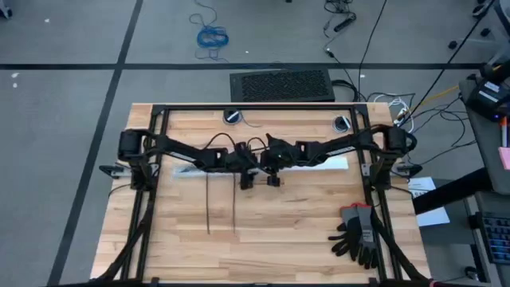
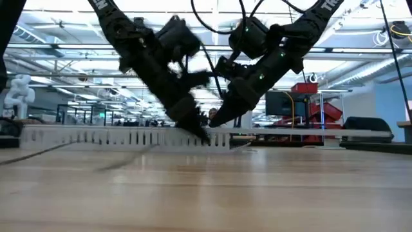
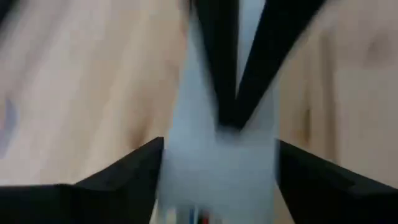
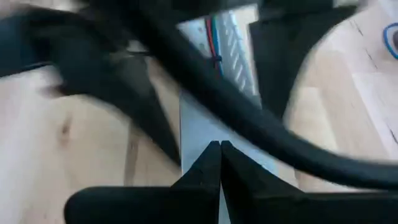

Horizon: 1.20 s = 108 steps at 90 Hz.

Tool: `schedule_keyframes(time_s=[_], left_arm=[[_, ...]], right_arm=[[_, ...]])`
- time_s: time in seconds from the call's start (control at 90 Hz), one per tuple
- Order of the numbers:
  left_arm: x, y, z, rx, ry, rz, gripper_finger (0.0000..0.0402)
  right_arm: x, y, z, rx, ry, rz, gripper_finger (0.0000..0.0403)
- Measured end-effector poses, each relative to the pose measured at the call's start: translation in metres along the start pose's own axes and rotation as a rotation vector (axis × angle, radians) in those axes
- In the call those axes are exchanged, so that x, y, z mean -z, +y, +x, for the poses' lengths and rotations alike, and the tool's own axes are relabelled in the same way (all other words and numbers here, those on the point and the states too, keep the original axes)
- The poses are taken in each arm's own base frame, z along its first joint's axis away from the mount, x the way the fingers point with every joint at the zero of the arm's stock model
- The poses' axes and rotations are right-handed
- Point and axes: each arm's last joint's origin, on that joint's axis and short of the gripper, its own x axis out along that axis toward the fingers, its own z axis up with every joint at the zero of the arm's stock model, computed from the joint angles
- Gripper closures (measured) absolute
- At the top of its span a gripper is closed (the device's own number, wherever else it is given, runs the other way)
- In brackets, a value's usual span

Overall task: Ziptie cables
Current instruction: Close the cable duct

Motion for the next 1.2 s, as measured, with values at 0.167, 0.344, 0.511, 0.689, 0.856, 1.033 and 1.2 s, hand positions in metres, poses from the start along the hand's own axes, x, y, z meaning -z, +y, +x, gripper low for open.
schedule_keyframes(time_s=[0.167, 0.344, 0.511, 0.689, 0.856, 1.033, 1.2], left_arm=[[0.004, -0.004, 0.000, 0.021, 0.032, 0.013, 0.0077], [0.007, -0.006, -0.015, 0.007, 0.119, 0.016, 0.0075], [0.009, -0.001, -0.038, -0.038, 0.214, 0.006, 0.0075], [0.016, 0.000, -0.052, -0.050, 0.324, -0.019, 0.0075], [0.037, -0.004, -0.050, -0.054, 0.379, -0.025, 0.0075], [0.053, -0.004, -0.044, -0.070, 0.317, -0.076, 0.0087], [0.054, -0.005, -0.041, -0.063, 0.243, -0.071, 0.0140]], right_arm=[[0.001, -0.005, 0.000, 0.000, 0.009, 0.006, 0.0403], [0.002, -0.009, 0.000, -0.021, 0.008, 0.016, 0.0403], [0.003, -0.009, 0.000, -0.026, 0.013, 0.018, 0.0403], [0.003, -0.009, 0.000, -0.025, 0.018, 0.021, 0.0403], [0.003, -0.009, -0.001, -0.026, 0.022, 0.022, 0.0403], [0.004, -0.009, -0.001, -0.027, 0.024, 0.023, 0.0403], [0.005, -0.009, -0.001, -0.030, 0.037, 0.032, 0.0403]])
